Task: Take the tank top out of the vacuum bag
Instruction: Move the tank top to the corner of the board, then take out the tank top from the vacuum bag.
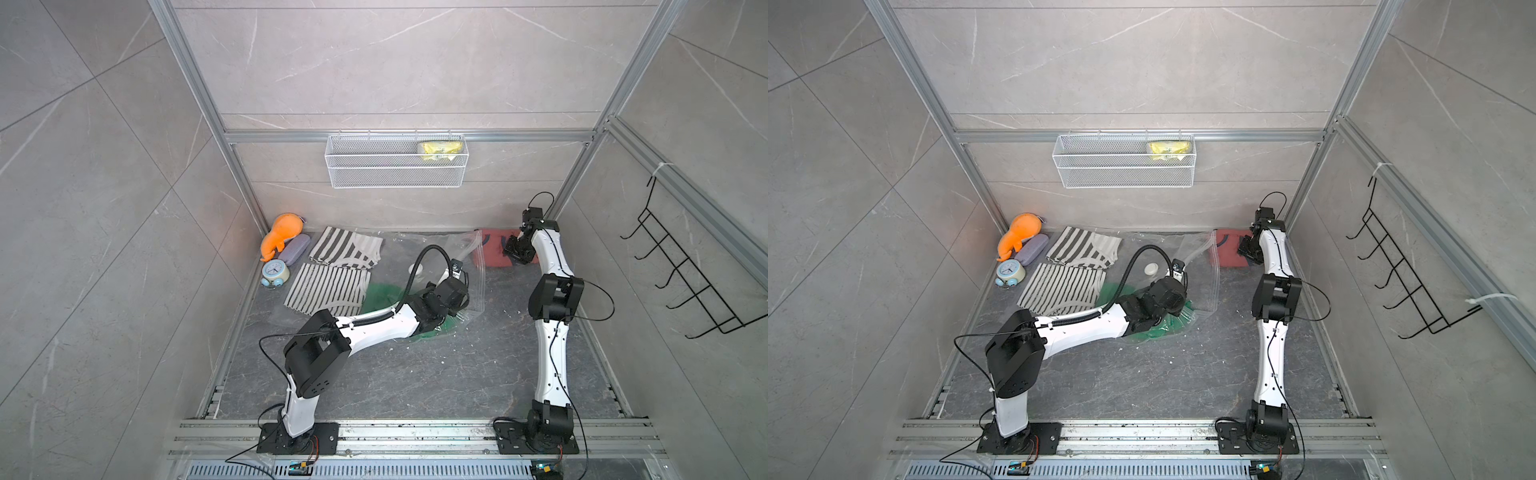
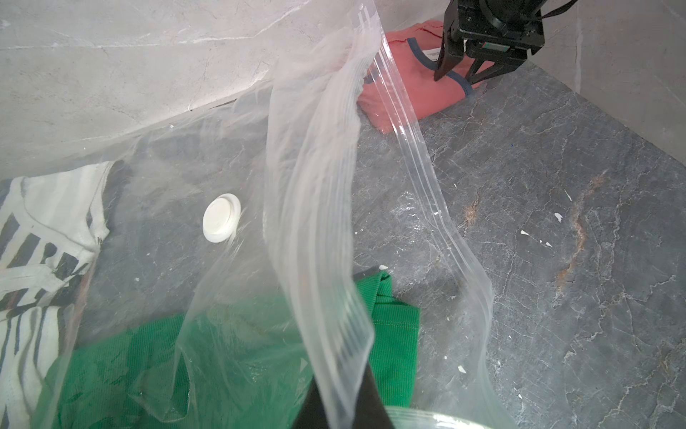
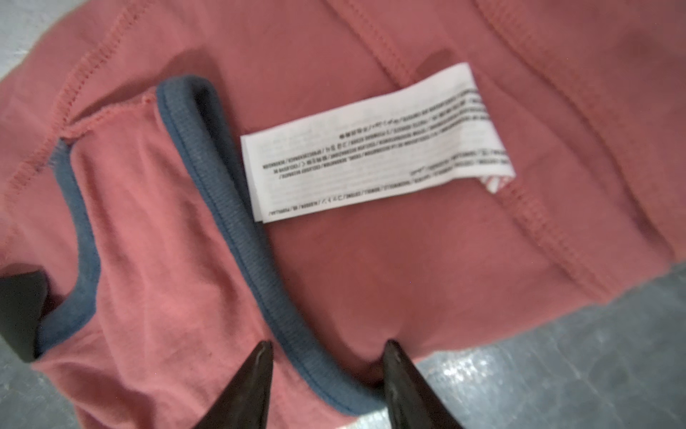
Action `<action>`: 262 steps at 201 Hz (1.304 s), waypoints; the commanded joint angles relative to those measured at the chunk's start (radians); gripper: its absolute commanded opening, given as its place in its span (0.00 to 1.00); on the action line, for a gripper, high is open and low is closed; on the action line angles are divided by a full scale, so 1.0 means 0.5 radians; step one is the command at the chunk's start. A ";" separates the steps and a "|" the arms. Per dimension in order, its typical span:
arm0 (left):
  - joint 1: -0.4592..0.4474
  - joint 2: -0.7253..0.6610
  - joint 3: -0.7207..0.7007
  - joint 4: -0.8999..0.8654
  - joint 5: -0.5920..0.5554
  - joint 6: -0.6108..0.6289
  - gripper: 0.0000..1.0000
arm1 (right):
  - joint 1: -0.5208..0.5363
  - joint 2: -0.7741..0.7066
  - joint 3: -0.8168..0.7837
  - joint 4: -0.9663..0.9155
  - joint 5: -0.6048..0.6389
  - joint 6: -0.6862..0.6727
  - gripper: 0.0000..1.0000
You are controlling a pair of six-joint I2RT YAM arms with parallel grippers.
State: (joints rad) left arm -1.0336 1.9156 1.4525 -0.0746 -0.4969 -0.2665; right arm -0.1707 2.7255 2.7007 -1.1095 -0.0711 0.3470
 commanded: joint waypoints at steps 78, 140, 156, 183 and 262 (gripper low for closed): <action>0.011 -0.045 0.022 0.057 -0.025 0.011 0.00 | 0.090 -1.130 -1.262 0.430 -0.104 0.121 0.53; 0.010 -0.062 -0.046 0.150 0.119 0.052 0.00 | 0.337 -2.105 -3.001 1.539 -0.746 0.506 0.54; 0.009 -0.069 -0.083 0.197 0.171 0.072 0.00 | 0.411 -2.188 -3.238 1.655 -0.865 0.524 0.53; 0.011 -0.059 -0.098 0.225 0.254 0.083 0.00 | 0.545 -2.235 -3.466 1.710 -0.878 0.476 0.52; -0.008 -0.027 -0.103 0.284 0.316 0.070 0.00 | 0.684 -1.935 -3.515 1.750 -0.962 0.514 0.54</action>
State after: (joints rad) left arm -1.0336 1.9156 1.3998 0.0097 -0.3550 -0.2497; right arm 0.1589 1.7248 0.9478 -0.2401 -0.5377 0.5884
